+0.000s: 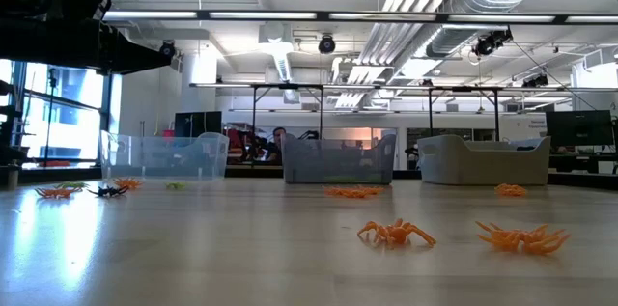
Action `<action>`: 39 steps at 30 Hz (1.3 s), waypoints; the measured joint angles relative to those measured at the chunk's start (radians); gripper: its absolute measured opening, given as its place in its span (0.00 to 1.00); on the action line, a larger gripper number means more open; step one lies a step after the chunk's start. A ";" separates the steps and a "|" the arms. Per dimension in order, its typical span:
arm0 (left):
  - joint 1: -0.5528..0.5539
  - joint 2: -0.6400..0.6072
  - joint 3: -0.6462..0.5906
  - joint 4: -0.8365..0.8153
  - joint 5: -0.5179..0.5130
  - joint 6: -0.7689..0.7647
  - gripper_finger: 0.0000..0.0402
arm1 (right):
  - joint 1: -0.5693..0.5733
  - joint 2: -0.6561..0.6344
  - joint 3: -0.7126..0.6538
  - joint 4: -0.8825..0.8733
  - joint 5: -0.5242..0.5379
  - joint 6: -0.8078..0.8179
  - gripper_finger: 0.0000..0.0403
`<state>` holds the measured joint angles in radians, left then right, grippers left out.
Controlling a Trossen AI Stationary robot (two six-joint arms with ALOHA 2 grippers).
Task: Sort Halloween decoration
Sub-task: Put the orange spider toy into the transparent bin
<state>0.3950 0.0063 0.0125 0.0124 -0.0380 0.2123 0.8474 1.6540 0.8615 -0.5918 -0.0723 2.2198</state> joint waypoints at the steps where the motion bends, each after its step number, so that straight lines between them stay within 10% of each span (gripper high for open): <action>1: 0.000 0.000 0.000 0.000 0.000 0.000 0.33 | 0.000 -0.009 0.009 -0.019 0.020 -0.014 0.00; 8: 0.000 0.000 0.000 0.000 0.000 0.000 0.33 | 0.001 -0.064 0.056 -0.029 0.164 -0.090 0.00; 21: 0.000 0.000 0.000 0.000 0.000 0.000 0.33 | -0.063 -0.070 0.084 0.357 0.836 -0.760 0.00; 30: 0.000 0.000 0.000 0.000 0.000 0.000 0.33 | -0.171 -0.069 0.085 0.695 0.850 -1.271 0.00; 39: 0.000 0.000 0.000 0.000 0.000 0.000 0.33 | -0.233 -0.068 0.085 0.739 0.753 -1.417 0.00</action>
<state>0.3948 0.0063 0.0124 0.0124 -0.0380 0.2123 0.6140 1.5856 0.9470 0.1471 0.6802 0.8026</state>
